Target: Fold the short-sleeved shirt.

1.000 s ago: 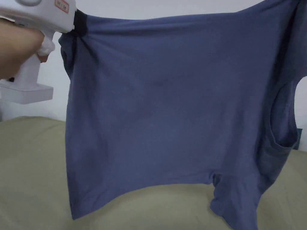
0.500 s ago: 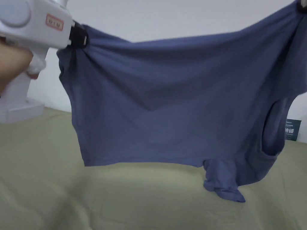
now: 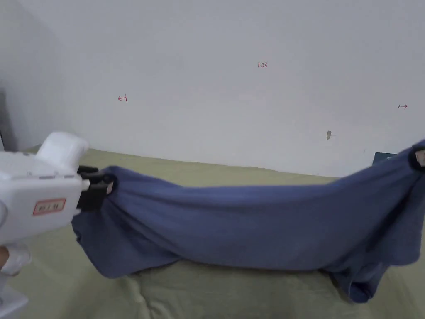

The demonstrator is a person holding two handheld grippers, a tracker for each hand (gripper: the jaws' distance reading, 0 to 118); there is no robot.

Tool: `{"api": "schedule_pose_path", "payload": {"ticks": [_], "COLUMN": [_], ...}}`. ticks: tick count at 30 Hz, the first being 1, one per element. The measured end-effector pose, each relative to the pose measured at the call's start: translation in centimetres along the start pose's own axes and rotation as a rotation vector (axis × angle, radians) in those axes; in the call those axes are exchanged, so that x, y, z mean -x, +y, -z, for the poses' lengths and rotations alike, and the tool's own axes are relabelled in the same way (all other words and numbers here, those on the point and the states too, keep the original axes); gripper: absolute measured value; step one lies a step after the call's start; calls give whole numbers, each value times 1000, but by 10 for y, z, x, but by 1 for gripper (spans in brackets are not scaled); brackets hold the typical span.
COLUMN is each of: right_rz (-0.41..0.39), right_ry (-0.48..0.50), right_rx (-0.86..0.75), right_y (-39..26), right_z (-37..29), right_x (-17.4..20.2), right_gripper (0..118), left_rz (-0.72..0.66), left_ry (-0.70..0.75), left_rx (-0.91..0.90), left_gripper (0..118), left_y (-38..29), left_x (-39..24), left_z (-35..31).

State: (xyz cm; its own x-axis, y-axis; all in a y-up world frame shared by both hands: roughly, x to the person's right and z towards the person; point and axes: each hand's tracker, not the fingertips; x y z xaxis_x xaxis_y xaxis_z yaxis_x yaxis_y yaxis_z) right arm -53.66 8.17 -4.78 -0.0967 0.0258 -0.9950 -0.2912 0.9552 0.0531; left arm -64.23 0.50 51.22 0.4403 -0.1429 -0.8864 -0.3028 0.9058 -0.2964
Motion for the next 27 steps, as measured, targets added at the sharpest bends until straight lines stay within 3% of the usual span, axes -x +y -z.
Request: {"api": "schedule_pose_path", "payload": {"ticks": [3,12,18,27], "right_rz": [11,181,222,298], "right_ry": [29,104,62,-6], "right_rx": [36,100,179,287], "right_y": [-30,-141,-221,-292], "right_z": [-25,-93,-122,-145], "right_x": [15,28,40,59], "right_gripper": [0,0,0,0], "left_rz": [-24,-107,-113,-107], "left_ry": [-43,-103,-165,-174], "left_rx": [31,96,177,275], "left_gripper": [4,4,4,4], "left_y": [-31,-132,-202,-249], "left_x": [-5,-49,-62,-72], "left_z": [-15,-82,-101,-103]}}
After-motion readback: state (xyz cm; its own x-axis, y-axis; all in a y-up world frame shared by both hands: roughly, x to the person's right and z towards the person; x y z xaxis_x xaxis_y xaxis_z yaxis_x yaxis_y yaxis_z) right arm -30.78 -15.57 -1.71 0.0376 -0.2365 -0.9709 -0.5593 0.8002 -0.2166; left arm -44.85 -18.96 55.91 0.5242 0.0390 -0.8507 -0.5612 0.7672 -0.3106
